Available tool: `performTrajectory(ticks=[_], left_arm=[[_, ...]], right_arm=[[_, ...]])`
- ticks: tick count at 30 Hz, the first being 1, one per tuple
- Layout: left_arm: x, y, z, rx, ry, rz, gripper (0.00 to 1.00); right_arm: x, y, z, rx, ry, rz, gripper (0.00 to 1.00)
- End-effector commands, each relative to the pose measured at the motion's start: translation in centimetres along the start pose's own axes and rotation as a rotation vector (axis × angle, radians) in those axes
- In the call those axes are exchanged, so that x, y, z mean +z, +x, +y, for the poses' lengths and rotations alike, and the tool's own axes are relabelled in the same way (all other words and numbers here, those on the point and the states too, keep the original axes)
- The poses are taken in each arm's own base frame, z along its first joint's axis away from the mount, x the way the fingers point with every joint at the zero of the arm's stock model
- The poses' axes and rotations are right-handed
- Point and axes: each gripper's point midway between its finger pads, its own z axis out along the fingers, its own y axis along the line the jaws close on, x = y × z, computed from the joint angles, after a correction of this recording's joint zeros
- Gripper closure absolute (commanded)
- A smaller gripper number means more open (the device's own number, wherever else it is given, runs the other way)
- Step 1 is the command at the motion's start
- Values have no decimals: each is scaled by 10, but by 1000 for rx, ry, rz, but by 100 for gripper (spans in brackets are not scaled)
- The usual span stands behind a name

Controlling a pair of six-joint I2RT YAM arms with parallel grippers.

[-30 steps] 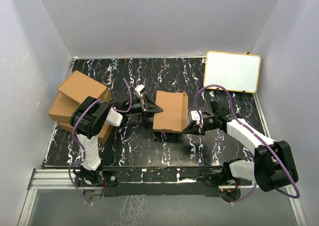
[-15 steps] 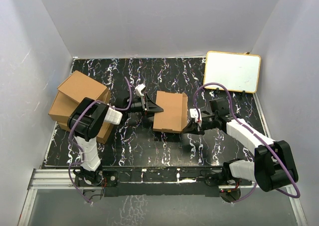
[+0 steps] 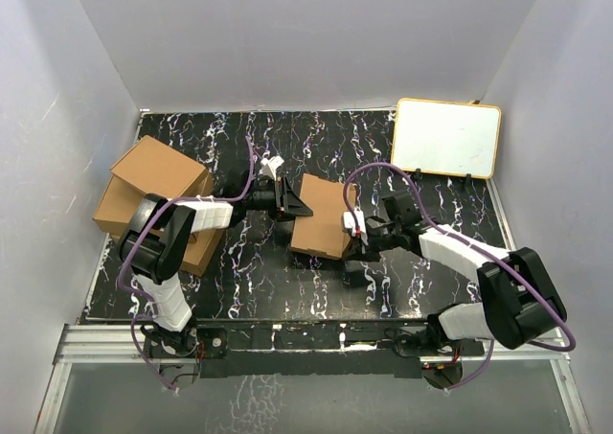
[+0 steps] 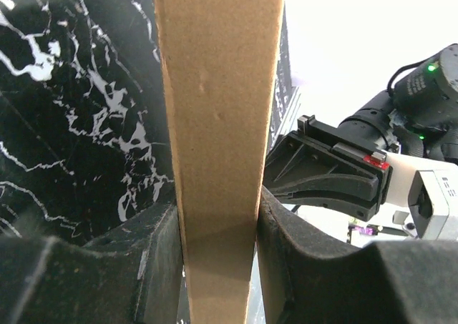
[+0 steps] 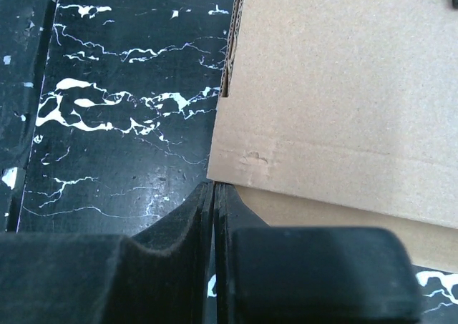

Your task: Fold the paper box

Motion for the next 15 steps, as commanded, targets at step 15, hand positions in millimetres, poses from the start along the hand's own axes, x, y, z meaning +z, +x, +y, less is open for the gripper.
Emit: performTrajectory(ticks=[15], left_arm=[[-7,12,37,148,-199,110,96]], right_arm=[[16,14,-21,-48,44,134,91]])
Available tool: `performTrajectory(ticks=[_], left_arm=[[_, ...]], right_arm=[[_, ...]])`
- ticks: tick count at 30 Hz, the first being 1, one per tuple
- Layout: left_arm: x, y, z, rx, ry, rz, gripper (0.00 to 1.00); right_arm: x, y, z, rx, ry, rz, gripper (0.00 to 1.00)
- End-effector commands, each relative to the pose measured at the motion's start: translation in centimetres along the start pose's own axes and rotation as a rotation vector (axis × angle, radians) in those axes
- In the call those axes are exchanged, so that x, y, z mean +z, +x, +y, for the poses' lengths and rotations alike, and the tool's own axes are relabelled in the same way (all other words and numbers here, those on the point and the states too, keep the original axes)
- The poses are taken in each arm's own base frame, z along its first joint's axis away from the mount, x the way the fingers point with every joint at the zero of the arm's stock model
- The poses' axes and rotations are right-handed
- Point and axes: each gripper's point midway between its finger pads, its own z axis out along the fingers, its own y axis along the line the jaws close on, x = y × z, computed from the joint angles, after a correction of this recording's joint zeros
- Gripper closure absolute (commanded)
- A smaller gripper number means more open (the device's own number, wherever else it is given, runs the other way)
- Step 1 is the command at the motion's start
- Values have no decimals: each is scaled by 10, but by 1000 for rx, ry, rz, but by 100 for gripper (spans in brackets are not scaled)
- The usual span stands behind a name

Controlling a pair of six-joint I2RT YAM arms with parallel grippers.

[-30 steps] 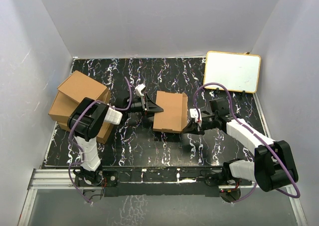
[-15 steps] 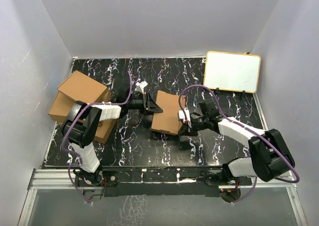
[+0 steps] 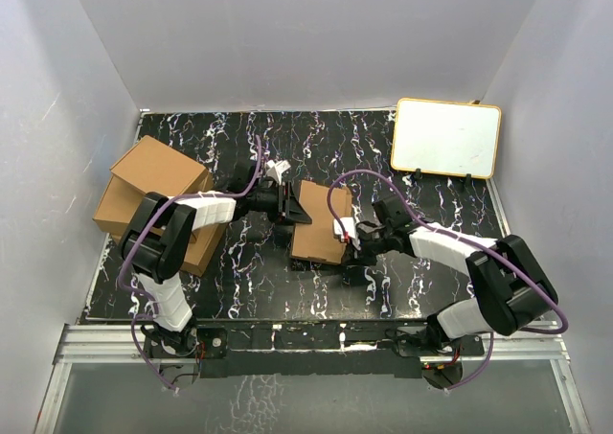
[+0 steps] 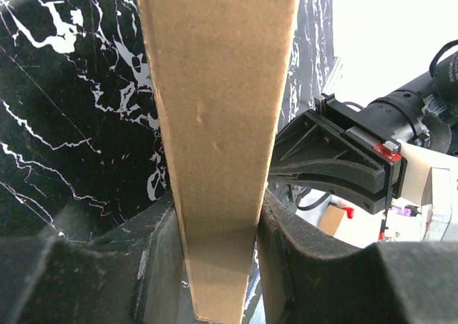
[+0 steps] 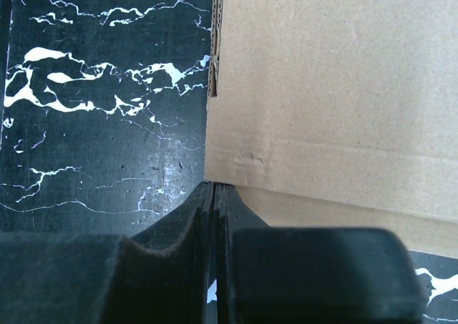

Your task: Fold the paper box

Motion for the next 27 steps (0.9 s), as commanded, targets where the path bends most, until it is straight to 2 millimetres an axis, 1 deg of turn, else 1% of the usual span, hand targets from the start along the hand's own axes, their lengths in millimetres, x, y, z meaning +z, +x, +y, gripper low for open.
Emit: performTrajectory(ticks=[1,6,10,13,16,18,20,22,23,24,27], left_arm=[[-4,-2,17,83,-98,10,96],[-3,-2,20,100,-133,30,96],[-1,-3,23,111,-161,49,96],[-1,-5,23,123,-173,55,96],[-2,-7,24,135,-187,66,96],[-3,-7,23,144,-192,76,96],[-3,-7,23,152,-189,85,96],[-2,-7,23,160,-180,95,96],[-1,-6,23,167,-177,102,96],[-1,-6,23,169,-171,110,96],[1,-4,24,192,-155,130,96]], right_arm=[[-1,-15,-24,-79,59,9,91],[0,-14,-23,-71,52,21,88],[-3,-15,-23,-79,46,33,85],[-15,-23,-27,-87,57,17,81],[-41,-36,-37,-93,91,-52,73],[-64,-42,-49,-75,143,-112,69],[-88,-44,-67,-55,211,-173,63],[-109,-43,-89,-29,276,-215,54],[-116,-40,-100,-20,300,-223,49],[-117,-39,-109,-23,306,-227,44],[-114,-37,-130,-56,281,-236,37]])
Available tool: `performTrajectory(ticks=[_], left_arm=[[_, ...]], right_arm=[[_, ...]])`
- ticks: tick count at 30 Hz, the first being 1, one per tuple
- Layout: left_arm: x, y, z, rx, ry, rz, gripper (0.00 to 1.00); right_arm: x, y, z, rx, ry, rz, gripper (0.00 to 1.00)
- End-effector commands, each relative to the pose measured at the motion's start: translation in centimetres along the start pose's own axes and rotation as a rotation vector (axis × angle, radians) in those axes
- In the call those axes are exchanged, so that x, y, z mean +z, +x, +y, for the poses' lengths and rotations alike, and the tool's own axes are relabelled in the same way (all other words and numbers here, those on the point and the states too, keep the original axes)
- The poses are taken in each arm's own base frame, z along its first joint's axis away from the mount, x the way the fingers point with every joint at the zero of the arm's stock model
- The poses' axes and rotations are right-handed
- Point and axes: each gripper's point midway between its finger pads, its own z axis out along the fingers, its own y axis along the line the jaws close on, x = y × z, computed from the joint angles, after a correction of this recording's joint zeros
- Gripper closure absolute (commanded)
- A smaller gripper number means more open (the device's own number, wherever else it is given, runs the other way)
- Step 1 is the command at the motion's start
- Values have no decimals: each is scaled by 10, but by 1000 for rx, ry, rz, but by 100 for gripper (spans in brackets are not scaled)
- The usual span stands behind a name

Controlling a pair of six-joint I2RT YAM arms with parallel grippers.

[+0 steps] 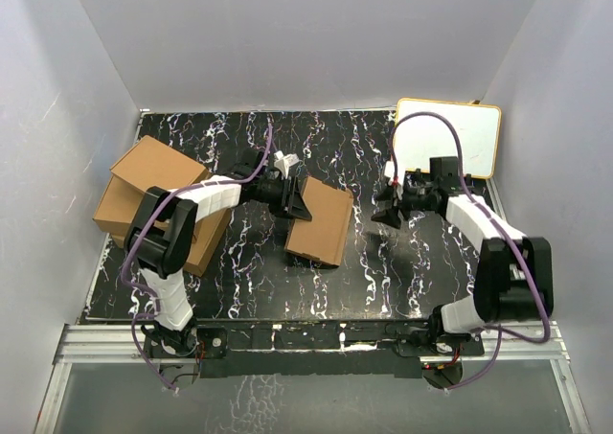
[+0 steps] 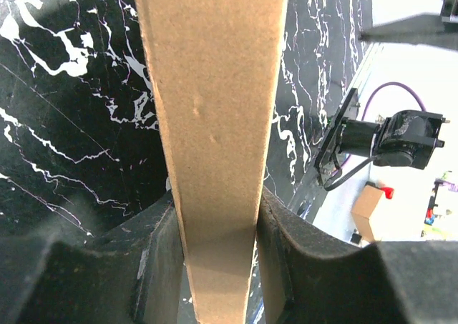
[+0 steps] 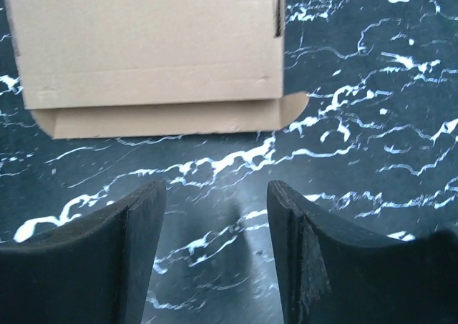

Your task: Fold the paper box

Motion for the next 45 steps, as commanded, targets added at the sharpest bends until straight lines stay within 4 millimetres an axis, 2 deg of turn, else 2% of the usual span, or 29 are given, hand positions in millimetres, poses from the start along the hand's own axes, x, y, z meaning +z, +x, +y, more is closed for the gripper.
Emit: performTrajectory(ticks=[1,4,9,13,14,18,22,25,29,33,37,41,45], left_arm=[[5,7,22,90,-59,46,96],[6,9,24,126,-48,77,96],[6,9,23,203,-17,126,96],[6,9,19,258,29,166,96],[6,9,19,266,39,179,96],[6,12,15,288,88,233,96],[6,10,7,307,149,260,96],[6,8,1,324,202,264,96],[7,7,-3,342,249,272,96],[10,7,-5,351,275,274,96],[14,10,-6,357,287,285,96],[17,14,-6,360,286,299,96],[18,16,-4,361,283,304,96]], right_arm=[[14,-24,-31,-96,-53,-122,36],[28,-26,-45,-89,-65,-113,32],[39,-27,-64,84,-69,-117,28],[27,-31,-65,250,-43,-126,28],[15,-29,-69,284,-17,-135,27],[-4,-21,-61,324,13,-148,27],[-23,-15,-49,344,-13,-236,27],[-29,-5,-45,312,21,-229,28],[-28,2,-23,238,53,-247,28],[-30,-1,-25,175,126,-273,28],[-28,2,-24,150,113,-284,28],[-25,2,-21,110,92,-296,34],[-18,5,-23,149,76,-286,41]])
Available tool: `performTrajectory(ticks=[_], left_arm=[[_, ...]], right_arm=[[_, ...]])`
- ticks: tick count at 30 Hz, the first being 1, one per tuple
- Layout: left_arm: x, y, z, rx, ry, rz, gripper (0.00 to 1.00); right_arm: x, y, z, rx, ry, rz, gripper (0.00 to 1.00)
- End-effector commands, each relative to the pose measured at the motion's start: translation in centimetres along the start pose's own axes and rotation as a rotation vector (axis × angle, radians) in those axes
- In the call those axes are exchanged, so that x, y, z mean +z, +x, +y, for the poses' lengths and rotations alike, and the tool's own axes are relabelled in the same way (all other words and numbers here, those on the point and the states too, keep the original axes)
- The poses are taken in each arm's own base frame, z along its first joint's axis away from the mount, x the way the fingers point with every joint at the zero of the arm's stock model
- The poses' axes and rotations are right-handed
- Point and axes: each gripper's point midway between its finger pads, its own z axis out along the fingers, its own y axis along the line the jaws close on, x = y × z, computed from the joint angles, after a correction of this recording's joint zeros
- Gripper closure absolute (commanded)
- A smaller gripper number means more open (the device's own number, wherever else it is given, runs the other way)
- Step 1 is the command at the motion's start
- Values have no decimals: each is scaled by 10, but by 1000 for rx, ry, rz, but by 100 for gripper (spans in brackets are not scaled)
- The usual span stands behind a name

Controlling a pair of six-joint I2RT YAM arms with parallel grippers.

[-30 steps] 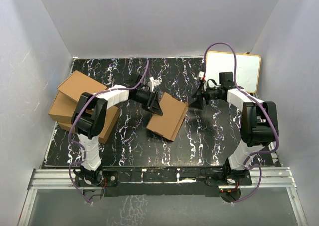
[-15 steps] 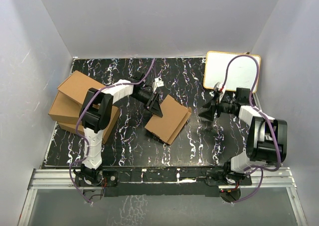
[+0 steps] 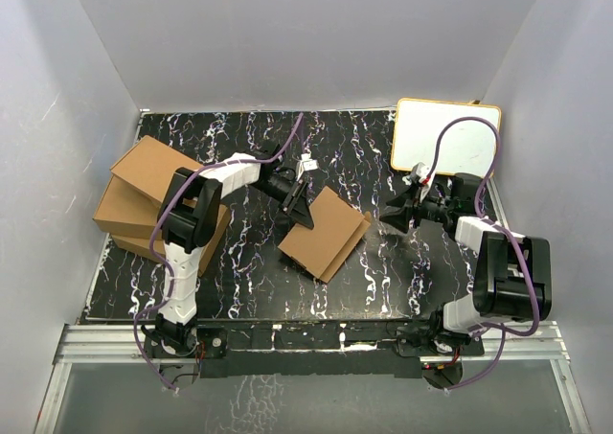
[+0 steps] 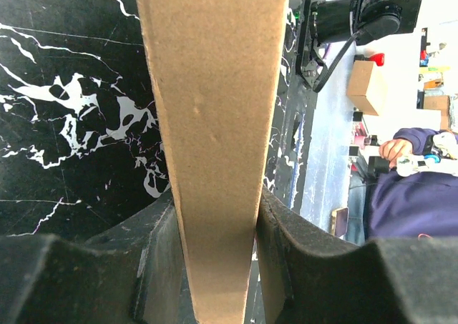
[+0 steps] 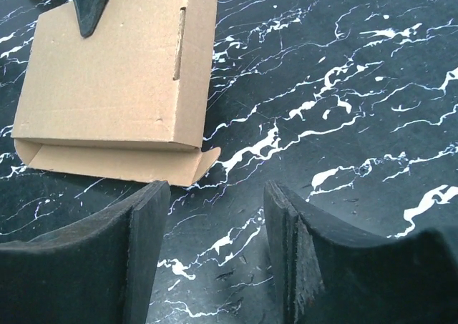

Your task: Fold the paper box

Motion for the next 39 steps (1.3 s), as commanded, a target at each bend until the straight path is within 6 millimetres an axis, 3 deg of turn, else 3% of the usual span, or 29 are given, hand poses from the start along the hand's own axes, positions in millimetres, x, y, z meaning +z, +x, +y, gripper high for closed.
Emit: performTrajectory(ticks=[1,13,39], left_arm=[[4,-1,11,101,-43,22,96],[4,-2,9,107,-46,23,96],[3,-1,10,112,-51,27,96]], right_arm=[[10,-12,-5,-69,-42,-34,43],[30,-2,-18,130,-20,37,46],[40,20,0,186,-154,125,61]])
